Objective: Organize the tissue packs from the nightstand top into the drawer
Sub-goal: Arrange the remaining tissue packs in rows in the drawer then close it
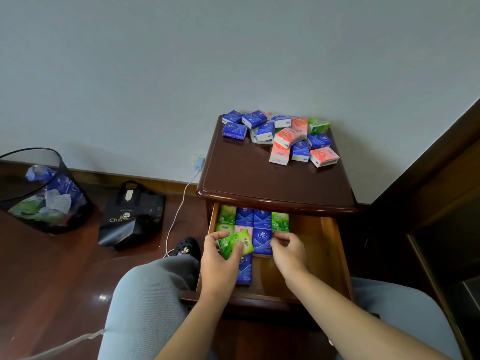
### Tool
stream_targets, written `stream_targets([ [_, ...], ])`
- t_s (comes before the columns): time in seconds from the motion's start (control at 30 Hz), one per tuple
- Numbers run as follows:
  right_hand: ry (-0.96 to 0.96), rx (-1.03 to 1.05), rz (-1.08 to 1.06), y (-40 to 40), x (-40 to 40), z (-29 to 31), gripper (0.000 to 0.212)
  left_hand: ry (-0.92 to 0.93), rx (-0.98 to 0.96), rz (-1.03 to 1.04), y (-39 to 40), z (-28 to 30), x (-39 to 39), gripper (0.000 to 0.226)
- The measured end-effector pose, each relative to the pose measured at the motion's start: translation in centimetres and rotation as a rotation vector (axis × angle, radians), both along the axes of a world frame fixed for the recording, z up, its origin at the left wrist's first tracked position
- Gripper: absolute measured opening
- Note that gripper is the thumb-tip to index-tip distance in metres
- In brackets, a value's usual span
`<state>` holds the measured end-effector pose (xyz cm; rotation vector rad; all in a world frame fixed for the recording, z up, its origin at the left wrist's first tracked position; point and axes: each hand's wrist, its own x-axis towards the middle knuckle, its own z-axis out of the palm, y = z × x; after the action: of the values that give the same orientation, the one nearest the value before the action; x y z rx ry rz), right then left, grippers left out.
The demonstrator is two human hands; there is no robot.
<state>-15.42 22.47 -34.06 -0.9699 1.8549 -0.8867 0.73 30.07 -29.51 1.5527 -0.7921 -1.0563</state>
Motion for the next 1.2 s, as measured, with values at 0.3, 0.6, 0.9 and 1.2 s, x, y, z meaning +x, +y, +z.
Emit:
stream_targets([
  [0.3, -0.534, 0.149, 0.294, 2.9, 1.9, 4.2, 0.033, 0.089, -0.014, -0.051, 0.1, 0.2, -0.3, 0.017],
  [0.6, -0.489, 0.103, -0.021, 1.7, -2.7, 5.0, 0.034, -0.386, 0.154, -0.145, -0.2, -0.5, -0.9, 0.024],
  [0.9, 0.416, -0.015, 0.097, 2.1, -5.7, 3.8, 0.052, -0.932, 0.471, -0.48, -0.8, -0.5, -2.7, 0.067],
  [1.2, 0.328, -0.017, 0.259, 2.1, -3.9, 2.3, 0.037, -0.906, 0.502, -0.493, -0.8, -0.2, -2.6, 0.06],
])
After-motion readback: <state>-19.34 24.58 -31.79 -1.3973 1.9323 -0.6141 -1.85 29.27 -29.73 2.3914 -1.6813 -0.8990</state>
